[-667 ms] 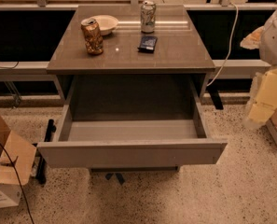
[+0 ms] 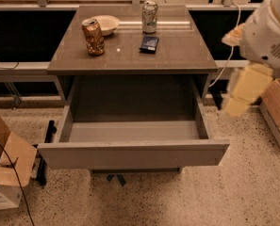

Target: Place orange can into top drawer

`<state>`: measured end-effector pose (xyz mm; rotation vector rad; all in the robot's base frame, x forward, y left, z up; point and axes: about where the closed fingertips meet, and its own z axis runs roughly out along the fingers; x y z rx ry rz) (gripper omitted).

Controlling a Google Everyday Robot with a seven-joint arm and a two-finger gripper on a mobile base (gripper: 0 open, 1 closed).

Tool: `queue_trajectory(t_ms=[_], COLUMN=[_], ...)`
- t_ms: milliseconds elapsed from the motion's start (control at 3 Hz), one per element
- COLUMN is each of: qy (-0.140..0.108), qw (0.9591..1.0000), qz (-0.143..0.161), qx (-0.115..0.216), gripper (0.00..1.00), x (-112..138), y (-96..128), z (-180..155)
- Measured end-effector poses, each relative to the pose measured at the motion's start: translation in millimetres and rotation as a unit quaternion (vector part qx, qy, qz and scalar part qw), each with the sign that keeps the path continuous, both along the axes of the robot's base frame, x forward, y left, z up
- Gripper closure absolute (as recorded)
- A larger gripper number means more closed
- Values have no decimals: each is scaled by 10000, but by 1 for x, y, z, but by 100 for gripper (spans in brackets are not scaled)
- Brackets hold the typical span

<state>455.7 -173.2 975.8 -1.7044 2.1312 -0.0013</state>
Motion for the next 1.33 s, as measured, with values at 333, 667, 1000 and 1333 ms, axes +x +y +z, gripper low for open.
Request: queue_trajectory(t_ms=[333, 667, 1000, 1333], qy=[-307, -761, -749, -1007], qw=[9971, 9862, 9865, 9820], qz=[441, 891, 888, 888], qx=[548, 1168, 1154, 1331], gripper=[0, 0, 0, 0], x=[32, 82, 80, 111], y=[46, 85, 85, 109], z=[4, 23, 23, 17])
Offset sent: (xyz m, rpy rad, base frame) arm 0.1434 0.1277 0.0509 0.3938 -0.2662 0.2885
